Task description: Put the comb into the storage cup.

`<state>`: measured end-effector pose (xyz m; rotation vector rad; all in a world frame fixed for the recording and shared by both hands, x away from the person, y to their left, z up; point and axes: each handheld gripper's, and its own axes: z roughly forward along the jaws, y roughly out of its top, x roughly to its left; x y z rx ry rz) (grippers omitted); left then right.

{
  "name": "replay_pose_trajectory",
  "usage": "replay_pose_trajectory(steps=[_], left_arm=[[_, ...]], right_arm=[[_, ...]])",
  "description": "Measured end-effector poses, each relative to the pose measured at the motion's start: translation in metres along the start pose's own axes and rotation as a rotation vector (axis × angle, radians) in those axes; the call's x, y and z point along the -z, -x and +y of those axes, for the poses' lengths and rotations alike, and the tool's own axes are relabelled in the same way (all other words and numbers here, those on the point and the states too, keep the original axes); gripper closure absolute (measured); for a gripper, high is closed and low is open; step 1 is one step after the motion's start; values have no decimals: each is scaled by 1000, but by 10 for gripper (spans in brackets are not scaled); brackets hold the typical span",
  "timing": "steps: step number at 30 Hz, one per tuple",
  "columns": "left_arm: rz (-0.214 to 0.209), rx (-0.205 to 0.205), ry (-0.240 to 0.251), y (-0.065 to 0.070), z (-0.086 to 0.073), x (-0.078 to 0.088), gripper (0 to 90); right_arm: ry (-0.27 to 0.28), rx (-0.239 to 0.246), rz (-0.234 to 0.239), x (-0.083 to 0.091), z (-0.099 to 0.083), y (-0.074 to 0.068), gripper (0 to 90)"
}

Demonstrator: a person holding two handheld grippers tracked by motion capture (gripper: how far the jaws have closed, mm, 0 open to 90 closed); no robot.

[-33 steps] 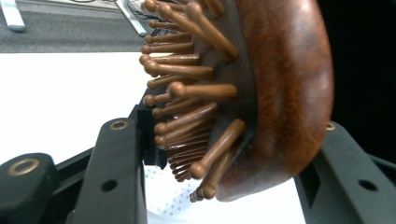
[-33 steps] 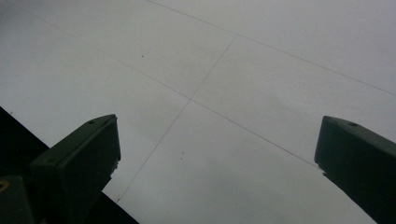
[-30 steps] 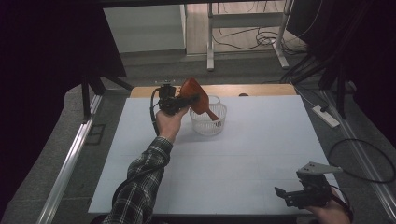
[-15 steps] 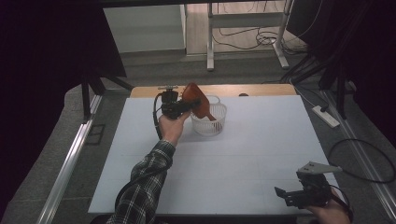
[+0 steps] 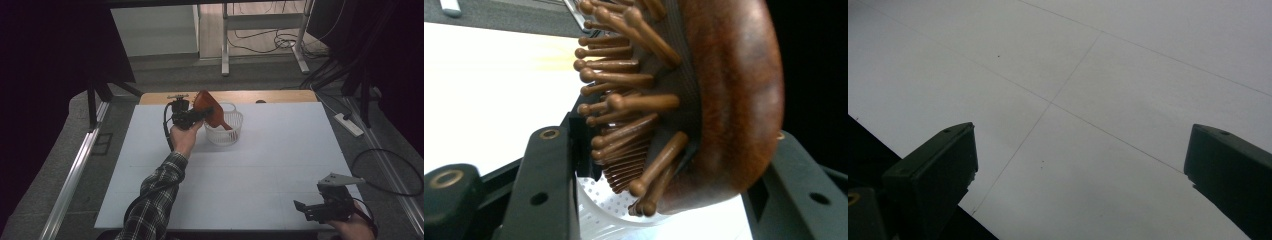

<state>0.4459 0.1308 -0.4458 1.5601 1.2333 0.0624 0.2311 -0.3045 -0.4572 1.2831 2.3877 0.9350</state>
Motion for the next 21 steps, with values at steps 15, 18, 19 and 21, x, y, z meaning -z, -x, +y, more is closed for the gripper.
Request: replay_pose_trajectory(steps=[15,18,19,21], left_arm=[[6,42,-15,-12,-2,3,455],[18,37,-15,-14,-3,3,431],[11,42,-13,-16,-4,3,430],[10,39,-12,-16,-4,3,428]], right_arm=[[-12,2,0,-1,1,0,10],[-15,1,2,-1,1,0,9],[-14,2,1,-1,1,0,9],[-12,1,0,-1,1,0,9]])
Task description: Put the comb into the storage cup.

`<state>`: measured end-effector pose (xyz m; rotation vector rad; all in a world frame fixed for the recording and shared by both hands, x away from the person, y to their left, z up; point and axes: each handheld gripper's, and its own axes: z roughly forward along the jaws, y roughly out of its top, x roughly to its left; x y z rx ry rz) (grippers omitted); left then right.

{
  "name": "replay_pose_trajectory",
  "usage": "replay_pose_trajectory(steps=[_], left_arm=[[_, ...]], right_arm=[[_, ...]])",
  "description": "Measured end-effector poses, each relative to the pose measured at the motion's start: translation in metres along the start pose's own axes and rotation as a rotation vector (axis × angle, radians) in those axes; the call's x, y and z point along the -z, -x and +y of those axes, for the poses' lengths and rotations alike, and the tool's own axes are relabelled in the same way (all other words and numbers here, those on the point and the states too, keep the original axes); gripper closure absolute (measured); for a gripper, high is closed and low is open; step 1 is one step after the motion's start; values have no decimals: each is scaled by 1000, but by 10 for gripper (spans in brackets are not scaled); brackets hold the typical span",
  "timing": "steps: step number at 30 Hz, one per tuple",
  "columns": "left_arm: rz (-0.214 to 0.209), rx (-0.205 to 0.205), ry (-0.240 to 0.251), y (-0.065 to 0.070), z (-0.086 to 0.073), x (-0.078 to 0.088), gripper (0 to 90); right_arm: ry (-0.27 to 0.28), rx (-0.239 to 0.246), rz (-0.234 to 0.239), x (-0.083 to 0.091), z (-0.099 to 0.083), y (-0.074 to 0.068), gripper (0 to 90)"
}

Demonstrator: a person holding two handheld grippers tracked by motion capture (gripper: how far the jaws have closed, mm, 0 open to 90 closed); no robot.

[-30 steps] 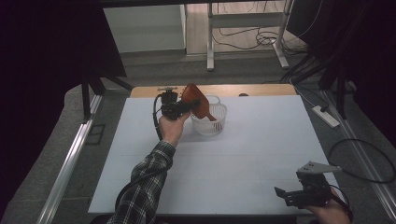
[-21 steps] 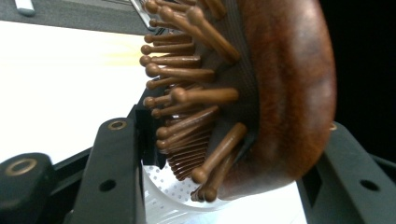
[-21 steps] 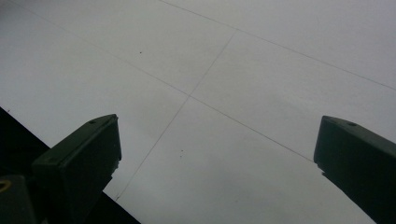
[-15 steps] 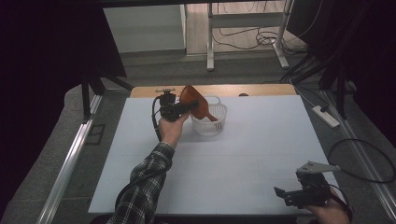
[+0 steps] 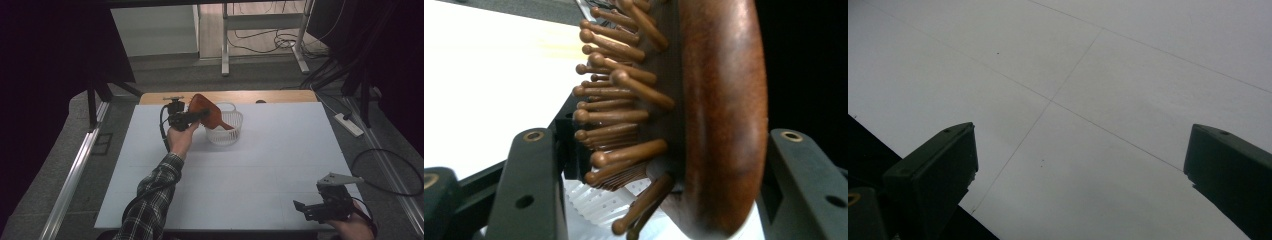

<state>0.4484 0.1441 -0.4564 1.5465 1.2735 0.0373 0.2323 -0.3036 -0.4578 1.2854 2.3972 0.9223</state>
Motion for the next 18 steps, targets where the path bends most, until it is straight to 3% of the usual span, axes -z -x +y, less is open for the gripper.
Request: replay_pose_trajectory(steps=[18], left_arm=[[26,-64,-11,2,0,1,401]], right_arm=[[-3,0,-3,0,0,0,10]])
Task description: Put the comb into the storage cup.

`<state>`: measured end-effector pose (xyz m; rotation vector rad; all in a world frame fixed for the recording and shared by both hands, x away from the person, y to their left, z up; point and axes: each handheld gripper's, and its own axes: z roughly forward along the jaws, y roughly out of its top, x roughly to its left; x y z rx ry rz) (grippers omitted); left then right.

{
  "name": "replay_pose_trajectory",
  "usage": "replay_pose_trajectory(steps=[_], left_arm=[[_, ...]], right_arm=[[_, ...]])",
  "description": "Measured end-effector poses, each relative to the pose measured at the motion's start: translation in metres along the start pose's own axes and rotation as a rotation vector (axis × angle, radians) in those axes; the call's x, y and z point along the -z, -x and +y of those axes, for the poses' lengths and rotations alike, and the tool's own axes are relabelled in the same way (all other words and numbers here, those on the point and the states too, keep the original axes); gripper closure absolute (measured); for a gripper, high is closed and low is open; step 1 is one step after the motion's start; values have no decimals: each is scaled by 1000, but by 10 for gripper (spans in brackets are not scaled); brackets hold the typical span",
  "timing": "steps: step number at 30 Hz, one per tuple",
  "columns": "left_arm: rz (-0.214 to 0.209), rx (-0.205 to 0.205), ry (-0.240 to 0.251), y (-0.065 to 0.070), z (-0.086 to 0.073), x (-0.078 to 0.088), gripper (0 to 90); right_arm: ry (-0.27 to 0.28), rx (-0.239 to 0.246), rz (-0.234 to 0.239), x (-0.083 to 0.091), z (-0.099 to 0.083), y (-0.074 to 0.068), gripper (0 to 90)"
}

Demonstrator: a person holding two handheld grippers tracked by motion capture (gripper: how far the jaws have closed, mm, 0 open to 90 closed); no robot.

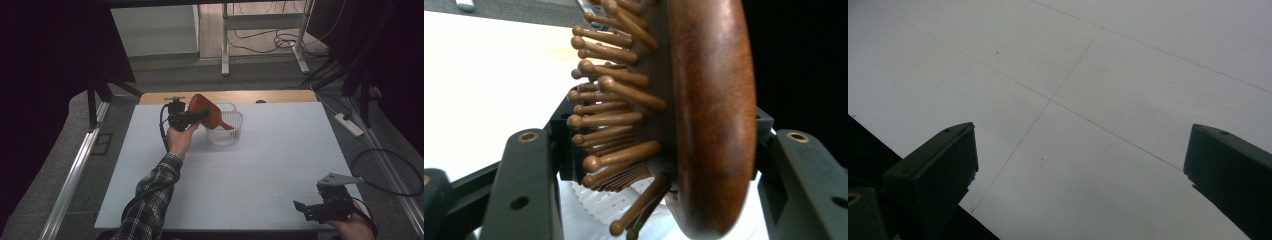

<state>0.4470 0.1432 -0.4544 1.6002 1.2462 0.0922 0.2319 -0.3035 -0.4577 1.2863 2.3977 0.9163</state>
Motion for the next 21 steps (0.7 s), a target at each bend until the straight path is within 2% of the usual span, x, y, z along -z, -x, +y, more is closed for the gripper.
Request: replay_pose_trajectory(steps=[13,21], left_arm=[[16,-56,-17,0,1,2,368],[39,-120,-36,2,2,3,313]], right_arm=[[-2,2,-3,0,0,0,10],[-2,3,-3,0,0,0,10]])
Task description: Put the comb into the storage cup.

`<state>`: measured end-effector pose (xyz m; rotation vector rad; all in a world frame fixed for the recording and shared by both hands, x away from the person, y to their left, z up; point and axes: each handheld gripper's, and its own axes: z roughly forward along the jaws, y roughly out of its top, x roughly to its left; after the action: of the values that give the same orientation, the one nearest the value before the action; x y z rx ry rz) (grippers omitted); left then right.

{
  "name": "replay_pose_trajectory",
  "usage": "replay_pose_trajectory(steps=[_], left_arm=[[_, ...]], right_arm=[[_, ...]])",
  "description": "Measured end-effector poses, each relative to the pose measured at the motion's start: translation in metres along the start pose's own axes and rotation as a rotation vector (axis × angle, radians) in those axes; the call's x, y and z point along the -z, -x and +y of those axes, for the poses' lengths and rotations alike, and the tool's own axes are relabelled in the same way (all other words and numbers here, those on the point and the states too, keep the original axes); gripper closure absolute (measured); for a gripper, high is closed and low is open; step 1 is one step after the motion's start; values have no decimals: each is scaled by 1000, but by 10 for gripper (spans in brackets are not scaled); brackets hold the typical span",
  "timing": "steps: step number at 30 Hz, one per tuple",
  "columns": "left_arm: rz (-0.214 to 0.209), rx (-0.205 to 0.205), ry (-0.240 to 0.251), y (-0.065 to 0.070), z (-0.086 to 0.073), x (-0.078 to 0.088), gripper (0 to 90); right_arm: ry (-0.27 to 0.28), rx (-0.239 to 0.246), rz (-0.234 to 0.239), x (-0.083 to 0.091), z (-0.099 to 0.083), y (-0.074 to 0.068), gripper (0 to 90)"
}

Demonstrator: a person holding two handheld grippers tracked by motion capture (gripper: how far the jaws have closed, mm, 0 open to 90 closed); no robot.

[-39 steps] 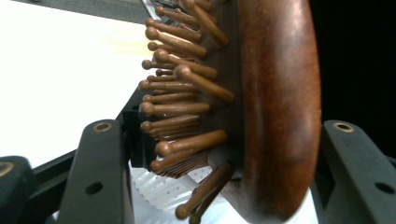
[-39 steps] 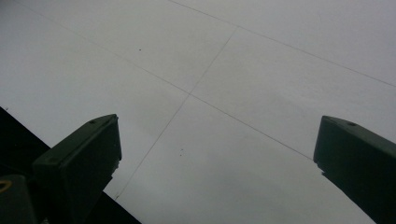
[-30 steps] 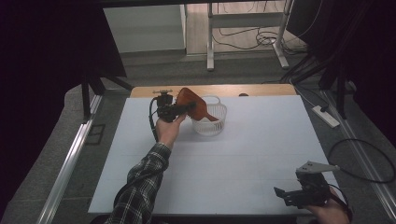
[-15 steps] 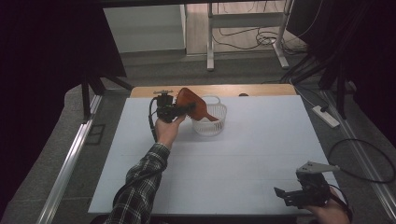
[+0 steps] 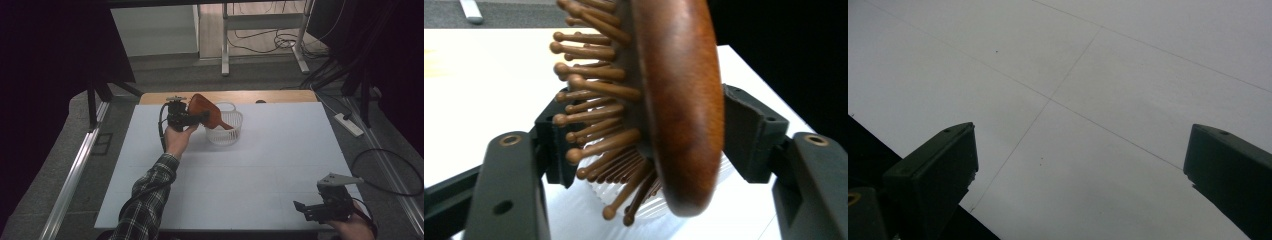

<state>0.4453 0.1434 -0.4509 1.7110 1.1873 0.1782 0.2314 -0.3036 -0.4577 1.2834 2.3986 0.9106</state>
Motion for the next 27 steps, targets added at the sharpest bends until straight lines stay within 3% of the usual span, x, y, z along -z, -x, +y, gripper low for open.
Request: replay_pose_trajectory(steps=[5,14,27], left_arm=[[4,-32,-6,0,1,2,282],[-27,-105,-22,0,1,5,208],[-30,-157,-39,0,2,16,110]], right_arm=[[0,1,0,0,0,0,10],[-1,1,-1,0,0,0,10],[-2,0,-2,0,0,0,10]])
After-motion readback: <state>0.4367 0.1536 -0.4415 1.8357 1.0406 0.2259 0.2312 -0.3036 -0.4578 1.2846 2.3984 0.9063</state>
